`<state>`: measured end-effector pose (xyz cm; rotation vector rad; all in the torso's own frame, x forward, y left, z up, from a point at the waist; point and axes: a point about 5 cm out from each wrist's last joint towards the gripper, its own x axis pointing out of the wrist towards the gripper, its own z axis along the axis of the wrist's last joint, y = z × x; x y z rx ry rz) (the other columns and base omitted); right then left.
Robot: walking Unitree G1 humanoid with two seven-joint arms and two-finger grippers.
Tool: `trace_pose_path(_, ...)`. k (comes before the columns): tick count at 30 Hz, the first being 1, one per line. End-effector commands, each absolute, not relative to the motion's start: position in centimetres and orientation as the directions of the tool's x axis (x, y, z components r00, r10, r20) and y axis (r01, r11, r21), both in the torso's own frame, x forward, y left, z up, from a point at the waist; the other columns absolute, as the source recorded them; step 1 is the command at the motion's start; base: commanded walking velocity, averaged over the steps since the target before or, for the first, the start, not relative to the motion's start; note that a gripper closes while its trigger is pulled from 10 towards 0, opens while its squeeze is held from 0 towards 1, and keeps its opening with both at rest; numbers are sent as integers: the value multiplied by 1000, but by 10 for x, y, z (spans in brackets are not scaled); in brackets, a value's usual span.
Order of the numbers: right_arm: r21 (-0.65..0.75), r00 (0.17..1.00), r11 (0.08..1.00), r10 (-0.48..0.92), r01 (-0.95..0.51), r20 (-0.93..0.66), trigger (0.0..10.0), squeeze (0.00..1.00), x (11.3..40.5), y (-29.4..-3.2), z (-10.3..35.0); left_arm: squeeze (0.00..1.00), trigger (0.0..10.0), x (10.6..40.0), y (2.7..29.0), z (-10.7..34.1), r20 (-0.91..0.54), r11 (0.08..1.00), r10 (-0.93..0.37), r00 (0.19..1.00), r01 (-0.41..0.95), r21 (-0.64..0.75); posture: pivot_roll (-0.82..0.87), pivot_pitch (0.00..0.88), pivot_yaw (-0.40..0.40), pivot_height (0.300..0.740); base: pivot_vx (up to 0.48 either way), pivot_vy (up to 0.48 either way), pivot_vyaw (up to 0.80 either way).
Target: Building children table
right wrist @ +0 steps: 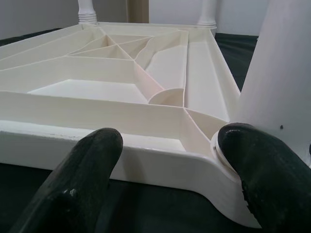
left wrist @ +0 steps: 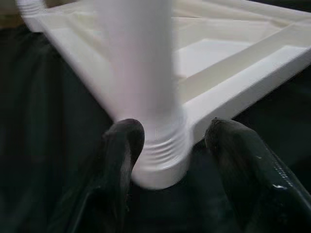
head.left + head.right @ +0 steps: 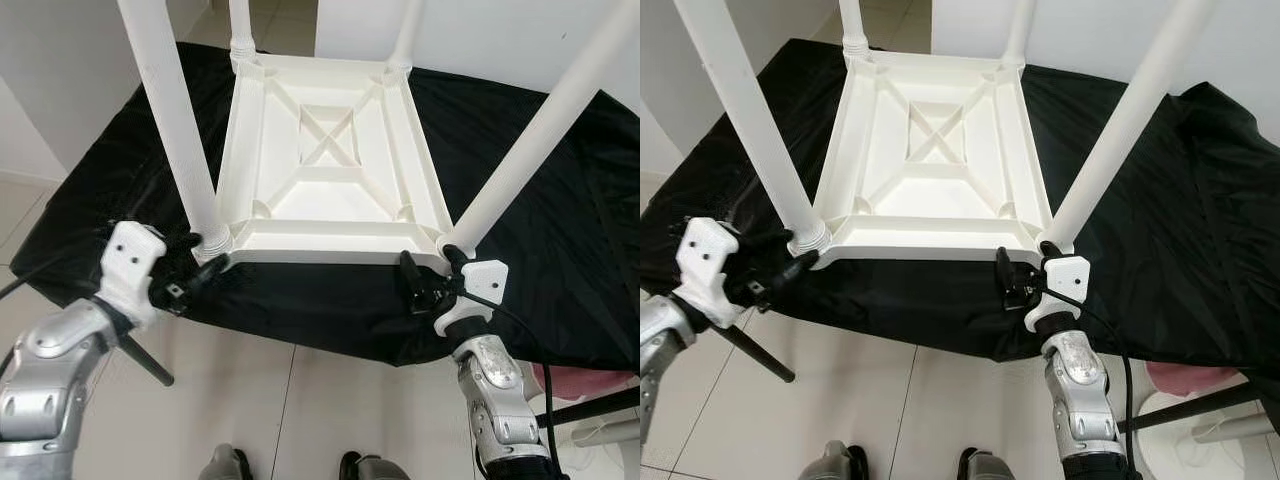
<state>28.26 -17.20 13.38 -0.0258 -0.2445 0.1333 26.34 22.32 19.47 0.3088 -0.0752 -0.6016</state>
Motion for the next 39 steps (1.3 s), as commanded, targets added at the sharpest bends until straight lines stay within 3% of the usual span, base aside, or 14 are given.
trace_pose_path(1,-59,966,994,106,-95,237,10000,0,285,-182,133,0,10000,261,235,198,-37,787,-550,834,533,309,65,126,-47,740,0,0,0)
trace_pose_path(11,-72,963,991,125,-111,239,10000,0,294,-186,137,0,10000,269,260,201,-23,833,-478,878,462,303,53,119,-47,740,0,0,0)
trace_pose_path(14,-64,957,987,162,-150,240,10000,0,300,-177,138,0,10000,293,266,196,-26,856,-422,906,408,319,52,116,-54,740,0,0,0)
trace_pose_path(21,-60,957,984,175,-165,231,10000,0,301,-173,135,0,10000,316,265,198,32,884,-371,928,342,318,50,116,-54,740,0,0,0)
trace_pose_path(27,-62,962,987,161,-151,220,10000,0,303,-178,132,0,10000,334,253,200,69,899,-353,933,317,303,47,113,-52,740,0,0,0)
trace_pose_path(32,-43,964,990,143,-137,223,10000,0,304,-176,133,0,10000,354,217,206,140,898,-399,906,355,259,26,107,-45,740,0,0,0)
trace_pose_path(39,-27,966,990,138,-135,221,10000,0,303,-171,130,0,10000,352,180,200,166,846,-506,846,450,286,13,105,-43,740,0,0,0)
